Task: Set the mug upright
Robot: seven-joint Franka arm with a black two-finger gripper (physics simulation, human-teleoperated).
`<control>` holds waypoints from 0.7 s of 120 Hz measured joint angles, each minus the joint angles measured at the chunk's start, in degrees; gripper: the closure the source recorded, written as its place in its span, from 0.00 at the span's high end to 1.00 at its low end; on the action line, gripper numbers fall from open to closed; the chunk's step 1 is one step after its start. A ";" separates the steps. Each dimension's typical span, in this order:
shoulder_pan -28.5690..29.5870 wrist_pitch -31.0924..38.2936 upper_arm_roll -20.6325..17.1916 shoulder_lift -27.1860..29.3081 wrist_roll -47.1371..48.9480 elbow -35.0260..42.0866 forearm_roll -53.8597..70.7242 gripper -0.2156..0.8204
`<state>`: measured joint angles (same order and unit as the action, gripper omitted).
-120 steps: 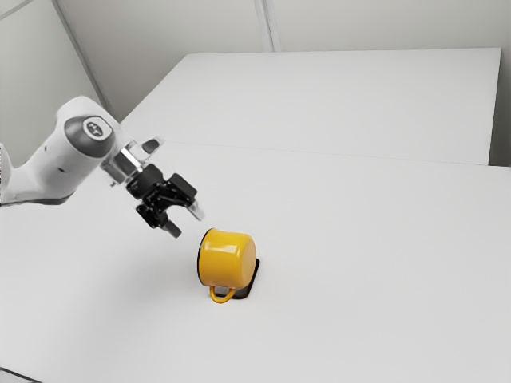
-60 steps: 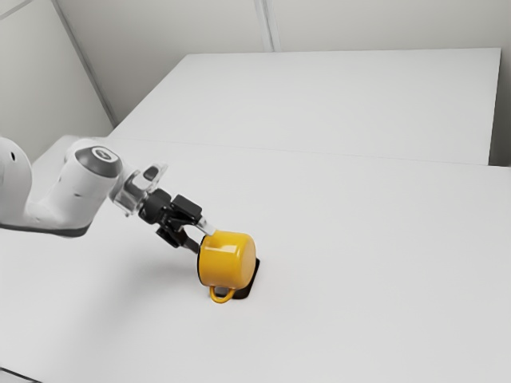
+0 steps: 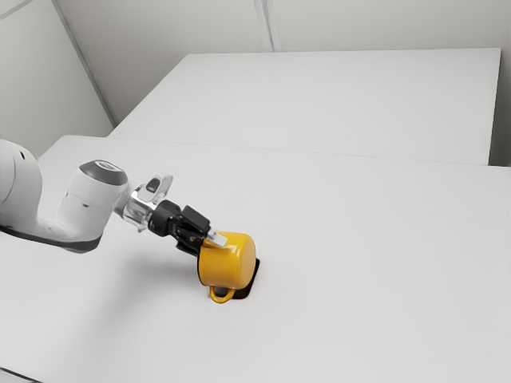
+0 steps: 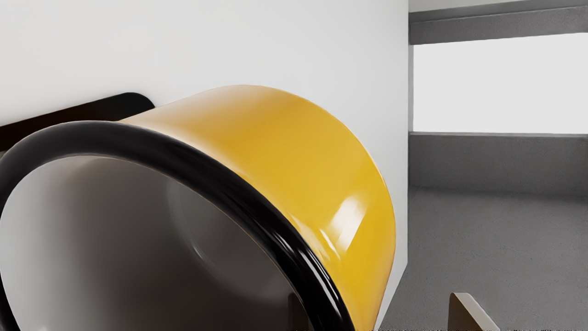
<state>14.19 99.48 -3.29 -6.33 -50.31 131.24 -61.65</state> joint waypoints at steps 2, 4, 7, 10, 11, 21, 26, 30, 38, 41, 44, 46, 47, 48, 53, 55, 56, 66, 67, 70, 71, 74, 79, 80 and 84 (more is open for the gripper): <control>0.01 -0.18 -0.01 -0.05 -0.17 0.00 -0.05 0.43; 0.01 -0.35 -0.02 -0.09 -0.34 0.00 -0.09 0.41; 0.00 -0.58 -0.03 -0.12 -0.58 -0.03 -0.15 0.39; -0.01 -0.79 -0.04 -0.12 -0.80 -0.05 -0.19 0.36; -0.02 -0.85 -0.04 -0.12 -0.87 -0.06 -0.21 0.36; -0.03 -1.35 -0.05 -0.12 -1.56 -0.08 -0.34 0.26; -0.01 -1.54 -0.07 -0.12 -1.87 -0.08 -0.38 0.22; -0.02 -1.65 -0.08 -0.09 -2.11 -0.11 -0.41 0.18; -0.05 -1.82 -0.22 0.01 -2.53 -0.17 -0.43 0.14; -0.09 -1.85 -0.26 0.07 -2.66 -0.20 -0.43 0.12; -0.10 -1.87 -0.30 0.16 -2.79 -0.22 -0.42 0.11; -0.10 -1.88 -0.33 0.22 -2.85 -0.23 -0.41 0.11; -0.11 -1.88 -0.34 0.26 -2.88 -0.24 -0.41 0.11; -0.11 -1.88 -0.35 0.30 -2.91 -0.24 -0.40 0.10; -0.16 -1.78 -0.43 0.57 -3.03 -0.26 -0.33 0.09; -0.24 -1.71 -0.45 0.76 -3.07 -0.27 -0.30 0.09; -0.29 -1.67 -0.47 0.89 -3.09 -0.27 -0.27 0.09; -0.33 -0.46 -1.72 3.23 -3.08 -0.21 0.57 0.07; -0.32 -0.28 -1.93 3.43 -3.06 -0.22 0.70 0.07; -0.24 0.37 -2.65 4.14 -3.01 -0.28 1.42 0.07; -0.24 0.60 -2.87 4.36 -2.99 -0.31 1.68 0.07; -0.27 1.36 -3.56 5.19 -2.94 -0.47 3.01 0.07; -0.38 2.92 -4.71 6.47 -2.84 -0.74 5.93 0.07; -0.15 3.26 -5.19 6.73 -2.81 -0.81 6.61 0.07; 0.54 4.74 -6.95 7.74 -2.59 -1.17 10.13 0.06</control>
<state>14.73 104.22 -10.24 1.41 -52.89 130.07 -51.52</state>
